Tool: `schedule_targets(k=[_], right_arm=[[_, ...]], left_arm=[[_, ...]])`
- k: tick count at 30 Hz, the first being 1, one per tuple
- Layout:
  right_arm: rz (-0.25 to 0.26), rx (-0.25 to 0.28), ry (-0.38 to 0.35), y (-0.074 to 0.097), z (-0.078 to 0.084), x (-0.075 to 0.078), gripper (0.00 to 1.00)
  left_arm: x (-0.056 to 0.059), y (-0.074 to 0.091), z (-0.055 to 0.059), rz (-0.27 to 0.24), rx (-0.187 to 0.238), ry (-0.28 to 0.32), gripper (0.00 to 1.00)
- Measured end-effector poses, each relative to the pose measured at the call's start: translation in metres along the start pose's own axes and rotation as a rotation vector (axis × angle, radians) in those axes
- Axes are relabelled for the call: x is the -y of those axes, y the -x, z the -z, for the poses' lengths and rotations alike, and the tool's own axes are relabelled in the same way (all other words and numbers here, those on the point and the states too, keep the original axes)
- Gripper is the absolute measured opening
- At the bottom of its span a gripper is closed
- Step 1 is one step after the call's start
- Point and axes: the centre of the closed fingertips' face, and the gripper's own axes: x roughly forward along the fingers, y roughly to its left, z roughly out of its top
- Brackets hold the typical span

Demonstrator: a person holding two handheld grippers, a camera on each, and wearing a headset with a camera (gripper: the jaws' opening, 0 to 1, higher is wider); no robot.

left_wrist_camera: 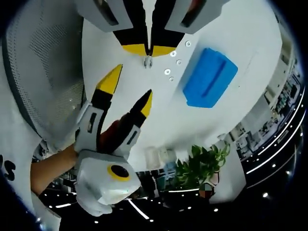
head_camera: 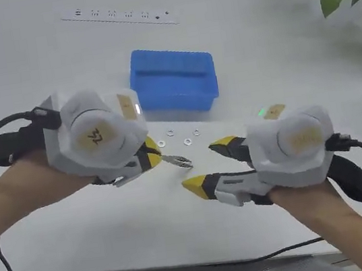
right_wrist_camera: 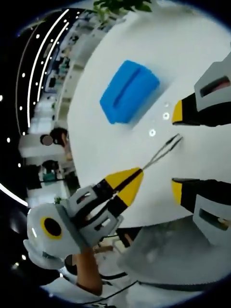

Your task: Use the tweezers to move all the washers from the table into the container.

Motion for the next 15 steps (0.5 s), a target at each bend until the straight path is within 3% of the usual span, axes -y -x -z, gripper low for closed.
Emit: schedule_targets(k=[5, 8, 10, 15], right_arm=[[-0.079, 0.028, 0.098, -0.013, -0.017, -0.015, 0.23], [-0.121, 0.007, 0.159, -0.02, -0.019, -0.024, 0.23], [-0.12, -0.002, 0.215, -0.023, -0.02, -0.025, 0.2], [-0.16, -0.002, 0.236, -0.03, -0.022, -0.032, 0.17]], left_arm=[[0.004, 0.006, -0.004, 0.021, -0.001, -0.037, 0.0], [0.003, 0.008, -0.006, 0.026, 0.001, -0.049, 0.0], [0.003, 0.009, -0.007, 0.03, -0.002, -0.062, 0.0], [0.005, 0.011, -0.012, 0.053, 0.009, -0.083, 0.0]])
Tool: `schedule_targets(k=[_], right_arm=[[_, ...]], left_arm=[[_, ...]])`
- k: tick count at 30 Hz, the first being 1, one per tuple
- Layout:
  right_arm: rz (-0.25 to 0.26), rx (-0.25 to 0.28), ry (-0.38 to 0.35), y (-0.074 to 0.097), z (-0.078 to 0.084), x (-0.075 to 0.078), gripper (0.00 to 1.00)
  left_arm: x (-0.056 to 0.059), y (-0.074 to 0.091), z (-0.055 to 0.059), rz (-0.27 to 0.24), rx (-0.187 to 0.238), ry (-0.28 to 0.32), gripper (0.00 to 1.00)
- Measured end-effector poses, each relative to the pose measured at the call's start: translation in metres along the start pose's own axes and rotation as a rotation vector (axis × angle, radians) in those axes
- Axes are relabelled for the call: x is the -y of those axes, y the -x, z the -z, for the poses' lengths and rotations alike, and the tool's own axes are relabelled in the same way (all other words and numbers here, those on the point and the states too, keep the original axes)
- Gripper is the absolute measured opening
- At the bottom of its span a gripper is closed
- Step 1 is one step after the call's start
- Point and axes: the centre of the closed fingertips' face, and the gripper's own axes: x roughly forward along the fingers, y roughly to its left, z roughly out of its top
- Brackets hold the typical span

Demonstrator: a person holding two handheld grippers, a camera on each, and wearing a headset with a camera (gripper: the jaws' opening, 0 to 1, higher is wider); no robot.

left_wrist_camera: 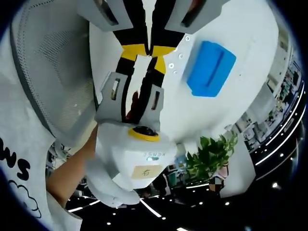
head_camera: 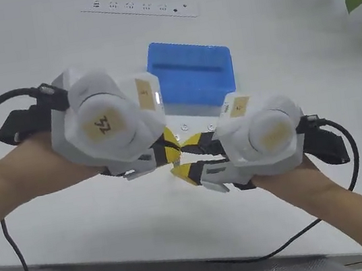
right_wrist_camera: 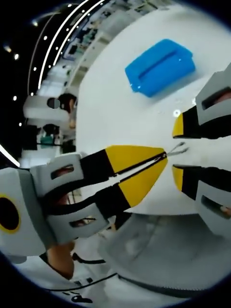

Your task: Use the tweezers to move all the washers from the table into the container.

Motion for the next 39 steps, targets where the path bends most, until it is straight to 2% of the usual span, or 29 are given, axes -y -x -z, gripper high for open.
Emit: schedule_targets(k=[6, 9, 12, 15, 17, 19, 20, 21, 23, 24, 25, 29, 30, 32, 36, 39], right_arm=[[-0.004, -0.006, 0.065, -0.005, -0.003, -0.002, 0.04], [-0.017, -0.009, 0.052, -0.005, -0.003, -0.005, 0.04], [-0.021, -0.009, 0.047, -0.004, -0.004, -0.006, 0.03], [-0.017, -0.005, 0.039, 0.0, -0.008, -0.004, 0.02], [-0.01, 0.003, 0.033, 0.002, -0.011, -0.002, 0.02], [0.006, 0.019, 0.016, 0.006, -0.017, 0.004, 0.01], [0.016, 0.032, 0.006, 0.008, -0.021, 0.008, 0.01], [0.026, 0.04, -0.001, 0.009, -0.023, 0.012, 0.01], [0.056, 0.063, -0.037, 0.012, -0.03, 0.023, 0.01], [0.066, 0.089, -0.061, 0.014, -0.035, 0.029, 0.01], [0.073, 0.097, -0.073, 0.015, -0.037, 0.033, 0.01], [0.116, 0.139, -0.118, 0.015, -0.045, 0.054, 0.01], [0.129, 0.147, -0.123, 0.013, -0.047, 0.061, 0.01], [0.144, 0.154, -0.127, 0.01, -0.049, 0.068, 0.01], [0.175, 0.183, -0.156, 0.003, -0.053, 0.085, 0.01], [0.17, 0.212, -0.208, -0.006, -0.055, 0.092, 0.01]], left_arm=[[0.005, 0.001, 0.0, 0.023, -0.003, -0.002, 0.0], [0.006, 0.002, 0.0, 0.007, -0.005, 0.001, 0.0], [0.004, 0.005, -0.002, -0.04, 0.043, 0.048, 0.0], [-0.004, 0.009, -0.003, -0.112, 0.096, 0.12, 0.01], [-0.008, 0.014, -0.003, -0.148, 0.13, 0.179, 0.08], [-0.014, 0.023, -0.002, -0.192, 0.187, 0.319, 0.2], [-0.018, 0.027, -0.001, -0.215, 0.208, 0.357, 0.26], [-0.02, 0.031, 0.001, -0.232, 0.223, 0.383, 0.33], [-0.028, 0.042, 0.01, -0.307, 0.235, 0.422, 0.4], [-0.031, 0.049, 0.014, -0.348, 0.239, 0.445, 0.47], [-0.03, 0.051, 0.016, -0.354, 0.235, 0.453, 0.52], [-0.03, 0.07, 0.036, -0.449, 0.2, 0.541, 0.76], [-0.03, 0.074, 0.043, -0.483, 0.19, 0.58, 0.81], [-0.026, 0.079, 0.05, -0.514, 0.179, 0.62, 0.88], [-0.016, 0.086, 0.059, -0.566, 0.172, 0.69, 0.92], [-0.007, 0.086, 0.065, -0.588, 0.158, 0.725, 0.95]])
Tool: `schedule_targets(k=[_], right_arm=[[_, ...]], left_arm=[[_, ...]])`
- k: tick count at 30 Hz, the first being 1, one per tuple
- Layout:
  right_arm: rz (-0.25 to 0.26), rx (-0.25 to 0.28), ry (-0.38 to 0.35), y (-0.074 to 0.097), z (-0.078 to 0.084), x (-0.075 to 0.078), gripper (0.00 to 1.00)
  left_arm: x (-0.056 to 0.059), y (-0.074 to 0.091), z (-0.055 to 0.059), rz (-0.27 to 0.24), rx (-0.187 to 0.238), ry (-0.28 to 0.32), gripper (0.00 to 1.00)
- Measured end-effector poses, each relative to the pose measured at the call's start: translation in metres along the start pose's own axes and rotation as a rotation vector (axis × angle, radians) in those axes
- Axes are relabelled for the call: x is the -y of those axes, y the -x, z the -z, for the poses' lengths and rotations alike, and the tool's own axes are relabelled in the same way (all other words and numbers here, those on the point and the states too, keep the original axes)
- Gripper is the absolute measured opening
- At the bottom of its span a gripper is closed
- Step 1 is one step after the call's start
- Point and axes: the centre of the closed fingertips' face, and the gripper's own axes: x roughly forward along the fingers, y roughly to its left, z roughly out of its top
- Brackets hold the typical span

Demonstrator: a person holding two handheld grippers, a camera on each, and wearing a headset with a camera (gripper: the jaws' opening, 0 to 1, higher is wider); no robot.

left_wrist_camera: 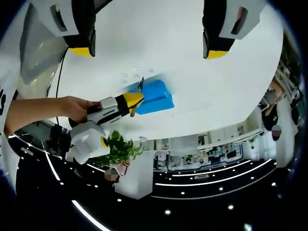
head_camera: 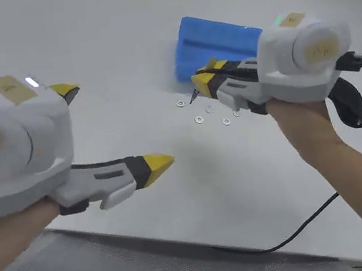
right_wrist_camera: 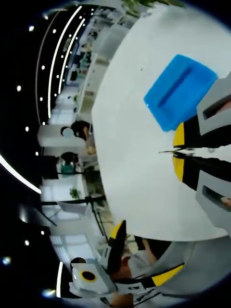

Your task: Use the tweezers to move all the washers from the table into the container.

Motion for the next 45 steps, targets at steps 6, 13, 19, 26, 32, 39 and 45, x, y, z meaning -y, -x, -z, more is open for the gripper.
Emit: schedule_targets(k=[6, 13, 19, 26, 32, 39, 45], right_arm=[[0.015, 0.01, -0.011, -0.013, 0.003, 0.01, 0.01], [0.016, 0.007, -0.029, -0.023, 0.01, 0.017, 0.02], [0.021, -0.005, -0.02, -0.031, 0.015, 0.016, 0.02], [0.009, -0.027, 0.004, -0.034, 0.02, 0.014, 0.02], [0.015, -0.012, -0.009, -0.032, 0.022, 0.015, 0.02], [0.03, -0.031, 0.004, -0.03, 0.024, 0.018, 0.0], [0.026, -0.044, -0.019, -0.026, 0.02, 0.018, 0.0]], left_arm=[[0.0, 0.003, 0.005, -0.037, -0.007, 0.028, 0.98], [0.0, 0.009, 0.013, -0.071, -0.022, 0.065, 0.99], [-0.001, 0.01, 0.025, -0.073, -0.05, 0.087, 0.98], [-0.003, 0.009, 0.026, -0.078, -0.056, 0.085, 0.98], [-0.003, 0.01, 0.023, -0.081, -0.053, 0.077, 0.97], [-0.005, 0.011, 0.021, -0.092, -0.047, 0.072, 0.97], [-0.01, 0.015, 0.017, -0.111, -0.029, 0.073, 0.97]])
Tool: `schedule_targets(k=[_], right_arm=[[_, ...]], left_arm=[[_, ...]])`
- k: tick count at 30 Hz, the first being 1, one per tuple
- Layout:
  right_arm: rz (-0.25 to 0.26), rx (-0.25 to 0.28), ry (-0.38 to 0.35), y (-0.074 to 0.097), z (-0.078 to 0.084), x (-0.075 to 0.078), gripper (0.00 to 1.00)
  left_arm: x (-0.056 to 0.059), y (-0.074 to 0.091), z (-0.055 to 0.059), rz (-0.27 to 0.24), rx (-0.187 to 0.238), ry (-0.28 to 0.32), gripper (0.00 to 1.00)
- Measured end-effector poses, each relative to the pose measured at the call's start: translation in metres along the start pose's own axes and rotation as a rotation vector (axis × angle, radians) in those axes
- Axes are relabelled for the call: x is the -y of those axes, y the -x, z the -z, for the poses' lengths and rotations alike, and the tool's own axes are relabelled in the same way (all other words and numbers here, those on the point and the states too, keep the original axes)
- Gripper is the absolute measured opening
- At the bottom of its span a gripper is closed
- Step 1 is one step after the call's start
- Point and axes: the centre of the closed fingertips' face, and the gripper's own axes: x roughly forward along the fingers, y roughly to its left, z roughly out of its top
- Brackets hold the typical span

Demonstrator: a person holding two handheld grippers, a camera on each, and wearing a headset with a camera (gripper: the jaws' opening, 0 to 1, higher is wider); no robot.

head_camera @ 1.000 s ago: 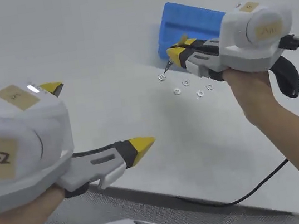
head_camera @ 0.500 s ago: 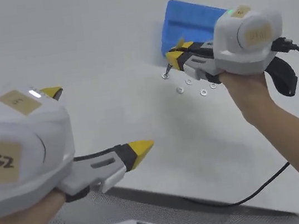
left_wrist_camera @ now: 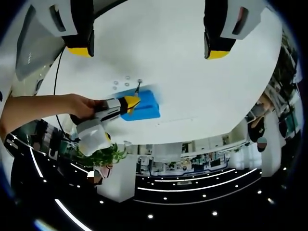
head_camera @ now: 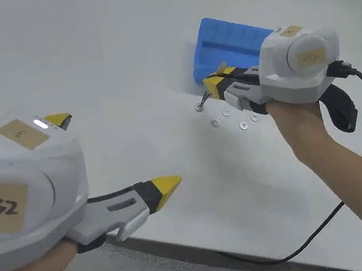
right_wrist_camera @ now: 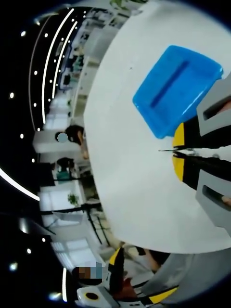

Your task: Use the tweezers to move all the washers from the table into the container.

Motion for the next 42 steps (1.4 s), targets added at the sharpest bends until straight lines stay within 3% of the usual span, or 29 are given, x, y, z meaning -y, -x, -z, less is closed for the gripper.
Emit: schedule_targets(k=[10, 16, 23, 28, 31, 35, 42], right_arm=[[0.011, 0.043, 0.024, 0.021, -0.032, 0.001, 0.0], [0.051, 0.093, 0.035, 0.032, -0.057, 0.015, 0.0], [0.106, 0.125, 0.036, 0.027, -0.071, 0.038, 0.0], [0.141, 0.118, 0.016, 0.014, -0.066, 0.053, 0.0], [0.176, 0.113, -0.035, 0.003, -0.057, 0.07, 0.0], [0.173, 0.107, -0.089, -0.01, -0.049, 0.081, 0.0], [0.186, 0.071, -0.1, -0.029, -0.034, 0.083, 0.01]], left_arm=[[-0.009, 0.005, -0.001, -0.032, 0.011, 0.01, 0.99], [-0.011, 0.007, 0.003, -0.042, -0.001, 0.01, 0.99], [-0.012, 0.007, 0.005, -0.047, -0.01, 0.006, 0.99], [-0.014, 0.005, 0.008, -0.051, -0.025, 0.008, 0.99], [-0.014, 0.004, 0.009, -0.047, -0.031, 0.01, 0.99], [-0.013, 0.002, 0.011, -0.046, -0.041, 0.0, 0.99], [-0.015, 0.001, 0.012, -0.053, -0.047, 0.003, 0.99]])
